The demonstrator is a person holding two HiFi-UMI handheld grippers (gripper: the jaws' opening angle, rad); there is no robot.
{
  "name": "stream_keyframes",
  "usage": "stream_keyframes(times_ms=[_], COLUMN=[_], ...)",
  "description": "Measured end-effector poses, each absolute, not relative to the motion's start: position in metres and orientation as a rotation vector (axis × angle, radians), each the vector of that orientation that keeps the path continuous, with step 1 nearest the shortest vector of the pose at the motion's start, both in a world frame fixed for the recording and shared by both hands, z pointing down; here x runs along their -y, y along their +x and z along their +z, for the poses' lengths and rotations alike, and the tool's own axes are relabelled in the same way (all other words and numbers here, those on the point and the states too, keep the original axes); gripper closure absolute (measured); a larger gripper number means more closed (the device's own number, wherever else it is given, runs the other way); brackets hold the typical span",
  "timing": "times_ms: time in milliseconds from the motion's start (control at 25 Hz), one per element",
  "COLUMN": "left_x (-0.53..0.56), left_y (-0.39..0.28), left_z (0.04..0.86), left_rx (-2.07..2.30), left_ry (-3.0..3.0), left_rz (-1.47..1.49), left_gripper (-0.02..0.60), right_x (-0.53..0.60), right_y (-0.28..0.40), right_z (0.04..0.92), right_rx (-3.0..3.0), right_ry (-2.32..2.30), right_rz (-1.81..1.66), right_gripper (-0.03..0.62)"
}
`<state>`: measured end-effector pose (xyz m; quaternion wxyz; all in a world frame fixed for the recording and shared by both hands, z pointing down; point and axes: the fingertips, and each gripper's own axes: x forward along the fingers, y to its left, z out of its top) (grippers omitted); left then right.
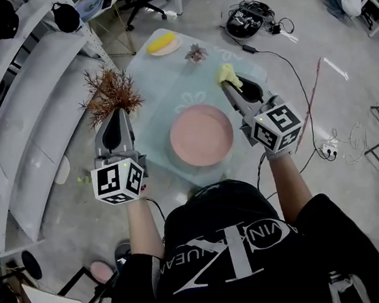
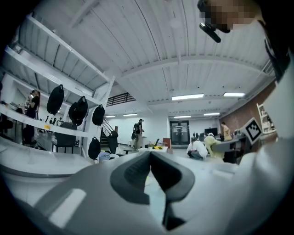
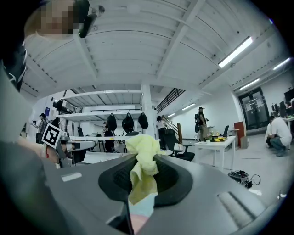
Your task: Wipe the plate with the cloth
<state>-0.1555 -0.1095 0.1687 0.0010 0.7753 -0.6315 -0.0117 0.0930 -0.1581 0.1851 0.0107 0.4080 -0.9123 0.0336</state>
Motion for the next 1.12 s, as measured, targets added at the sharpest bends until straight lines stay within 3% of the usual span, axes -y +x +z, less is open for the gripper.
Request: stream_keyframes(times_ms=[1120], left_x=[0.096], left_y=[-0.175], left_z=[0.165], left_rx=[2.042], left_ry=[2.382], left_rz=[-0.065], left_gripper=[0.581], right_x=[0.163], right_y=[0.098], right_z=[0.176], right_rx=[2.836], right_ry=[1.326], right_rz=[0.064], right_gripper=[0.513])
